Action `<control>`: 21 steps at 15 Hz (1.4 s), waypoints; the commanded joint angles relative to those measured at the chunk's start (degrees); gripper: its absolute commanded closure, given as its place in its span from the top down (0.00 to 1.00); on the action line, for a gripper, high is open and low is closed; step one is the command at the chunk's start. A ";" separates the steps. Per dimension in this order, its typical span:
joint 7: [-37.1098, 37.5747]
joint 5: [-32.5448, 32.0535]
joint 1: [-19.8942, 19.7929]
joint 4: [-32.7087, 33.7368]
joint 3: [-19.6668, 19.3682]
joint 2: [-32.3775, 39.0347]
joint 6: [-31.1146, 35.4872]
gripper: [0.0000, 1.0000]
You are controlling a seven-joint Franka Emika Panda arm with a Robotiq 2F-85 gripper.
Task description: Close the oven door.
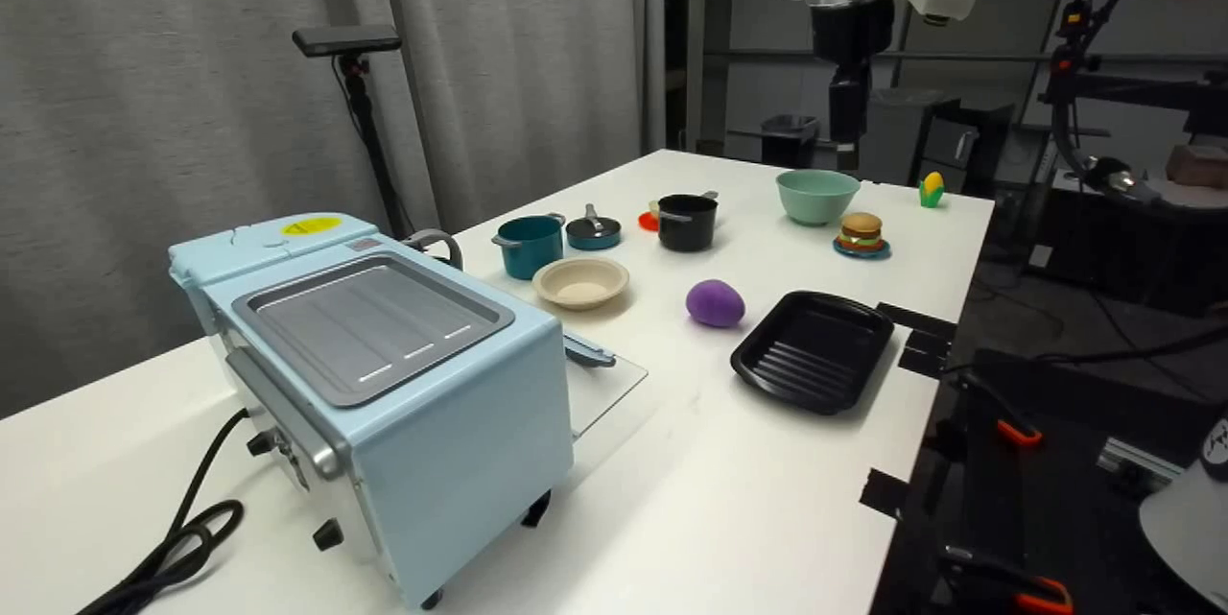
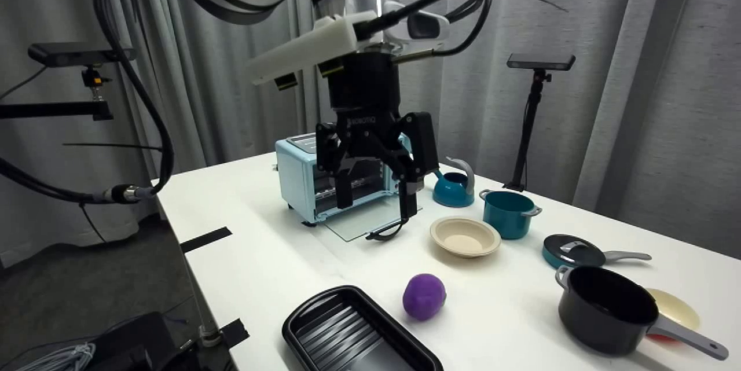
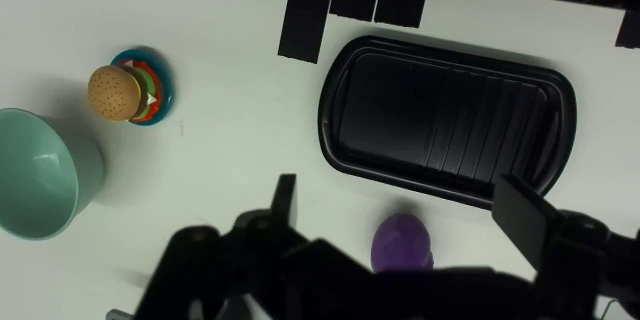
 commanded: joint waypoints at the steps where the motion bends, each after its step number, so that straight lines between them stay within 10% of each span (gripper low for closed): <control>1: 0.17 -0.18 0.60 0.09 -0.53 0.00 -0.17 1.00; 12: 0.17 -0.18 0.60 0.09 -0.53 0.00 -0.17 1.00; 21: -5.63 -0.04 -0.03 14.10 -4.53 10.32 -0.21 1.00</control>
